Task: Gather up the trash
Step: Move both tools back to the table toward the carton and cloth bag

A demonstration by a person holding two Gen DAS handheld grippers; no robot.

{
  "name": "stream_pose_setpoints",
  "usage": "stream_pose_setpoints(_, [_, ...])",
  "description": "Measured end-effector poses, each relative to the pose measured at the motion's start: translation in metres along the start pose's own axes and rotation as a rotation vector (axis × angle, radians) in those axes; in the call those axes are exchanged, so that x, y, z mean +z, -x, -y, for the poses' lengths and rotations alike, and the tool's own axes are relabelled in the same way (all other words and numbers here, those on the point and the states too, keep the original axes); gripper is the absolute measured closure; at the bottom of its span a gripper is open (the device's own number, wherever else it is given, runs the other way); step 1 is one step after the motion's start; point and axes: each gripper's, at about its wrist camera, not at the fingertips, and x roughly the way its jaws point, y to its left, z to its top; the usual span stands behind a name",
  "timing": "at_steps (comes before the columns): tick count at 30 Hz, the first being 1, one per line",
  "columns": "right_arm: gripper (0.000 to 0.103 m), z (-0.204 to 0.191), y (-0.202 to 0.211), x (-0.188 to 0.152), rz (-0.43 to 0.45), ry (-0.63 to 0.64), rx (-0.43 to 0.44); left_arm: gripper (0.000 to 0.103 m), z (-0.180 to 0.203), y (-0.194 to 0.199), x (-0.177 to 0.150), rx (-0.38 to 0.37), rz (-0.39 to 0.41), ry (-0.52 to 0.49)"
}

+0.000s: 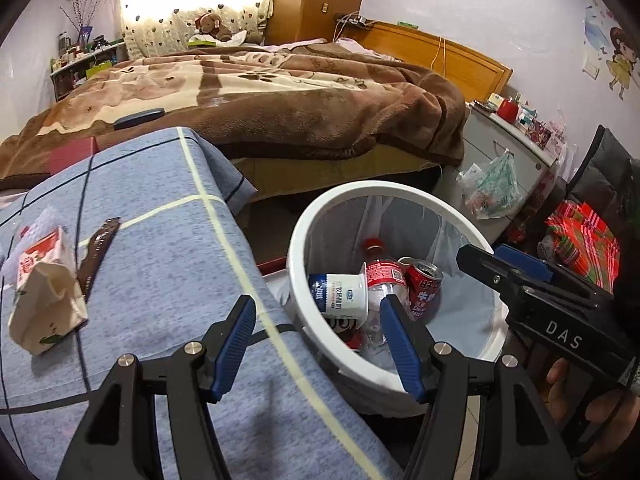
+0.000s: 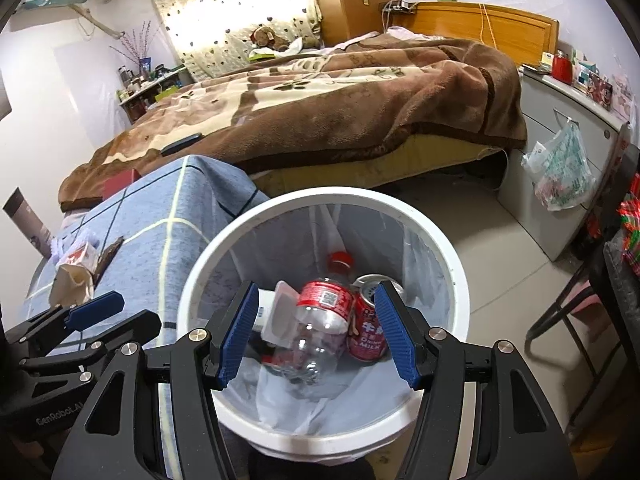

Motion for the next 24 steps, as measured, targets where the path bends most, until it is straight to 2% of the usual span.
stream_pose_setpoints(13, [0.041, -0.039, 0.003, -0.003, 0.011, 0.054, 0.045, 0.036, -0.053, 0.035, -0.014, 0.067, 0.068, 0.091])
stream_pose_setpoints(24, [0.041, -0.078, -0.003, -0.009, 0.0, 0.104, 0.107, 0.036, -0.109, 0.062, -0.033, 0.162, 0.108, 0.177])
